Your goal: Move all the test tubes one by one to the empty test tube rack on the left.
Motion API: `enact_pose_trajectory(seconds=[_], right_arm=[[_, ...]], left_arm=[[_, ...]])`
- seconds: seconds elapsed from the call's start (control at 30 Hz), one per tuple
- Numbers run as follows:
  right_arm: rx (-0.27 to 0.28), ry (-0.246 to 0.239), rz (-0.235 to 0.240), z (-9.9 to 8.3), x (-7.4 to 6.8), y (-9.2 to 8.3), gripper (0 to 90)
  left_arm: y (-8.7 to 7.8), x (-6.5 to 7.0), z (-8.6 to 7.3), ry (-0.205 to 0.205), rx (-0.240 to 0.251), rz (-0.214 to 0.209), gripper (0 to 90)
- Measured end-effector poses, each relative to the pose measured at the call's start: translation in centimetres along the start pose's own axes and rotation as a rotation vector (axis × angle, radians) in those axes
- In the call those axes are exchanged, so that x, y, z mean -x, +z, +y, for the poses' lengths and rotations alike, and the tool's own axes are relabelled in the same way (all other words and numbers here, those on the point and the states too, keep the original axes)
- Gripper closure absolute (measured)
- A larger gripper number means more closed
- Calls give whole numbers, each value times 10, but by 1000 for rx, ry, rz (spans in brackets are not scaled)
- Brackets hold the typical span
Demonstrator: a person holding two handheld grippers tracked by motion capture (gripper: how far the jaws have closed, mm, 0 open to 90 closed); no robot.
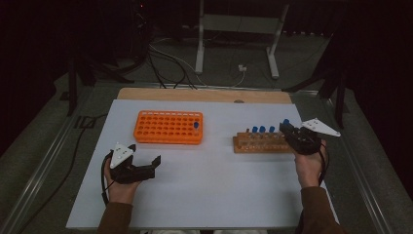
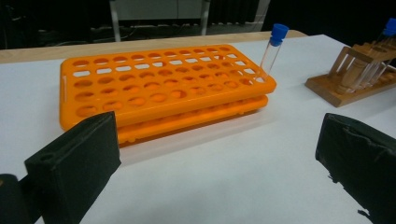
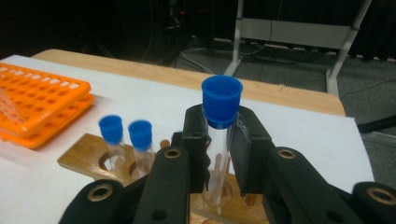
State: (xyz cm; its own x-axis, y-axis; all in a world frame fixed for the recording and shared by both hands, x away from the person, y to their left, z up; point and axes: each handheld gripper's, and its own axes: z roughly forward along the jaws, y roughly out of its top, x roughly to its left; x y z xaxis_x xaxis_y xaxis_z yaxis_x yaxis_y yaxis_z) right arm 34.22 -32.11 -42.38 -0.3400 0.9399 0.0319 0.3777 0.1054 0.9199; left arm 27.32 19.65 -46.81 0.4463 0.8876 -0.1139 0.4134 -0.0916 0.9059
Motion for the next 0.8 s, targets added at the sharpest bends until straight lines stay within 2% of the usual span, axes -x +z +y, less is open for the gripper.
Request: enact_pose_trajectory(seconds=[0.2, 0.37, 0.63, 0.8], right_arm=[[21, -9, 6, 11, -2, -11, 775], [27, -23, 40, 17, -9, -17, 775], [15, -34, 99, 18, -24, -18, 774], [15, -42, 137, 18, -35, -16, 774]], left_arm=[[0, 1, 1, 2, -1, -1, 7], [0, 3, 4, 6, 3, -1, 7], [1, 9, 15, 30, 18, -25, 7], [5, 14, 19, 66, 34, -43, 7]])
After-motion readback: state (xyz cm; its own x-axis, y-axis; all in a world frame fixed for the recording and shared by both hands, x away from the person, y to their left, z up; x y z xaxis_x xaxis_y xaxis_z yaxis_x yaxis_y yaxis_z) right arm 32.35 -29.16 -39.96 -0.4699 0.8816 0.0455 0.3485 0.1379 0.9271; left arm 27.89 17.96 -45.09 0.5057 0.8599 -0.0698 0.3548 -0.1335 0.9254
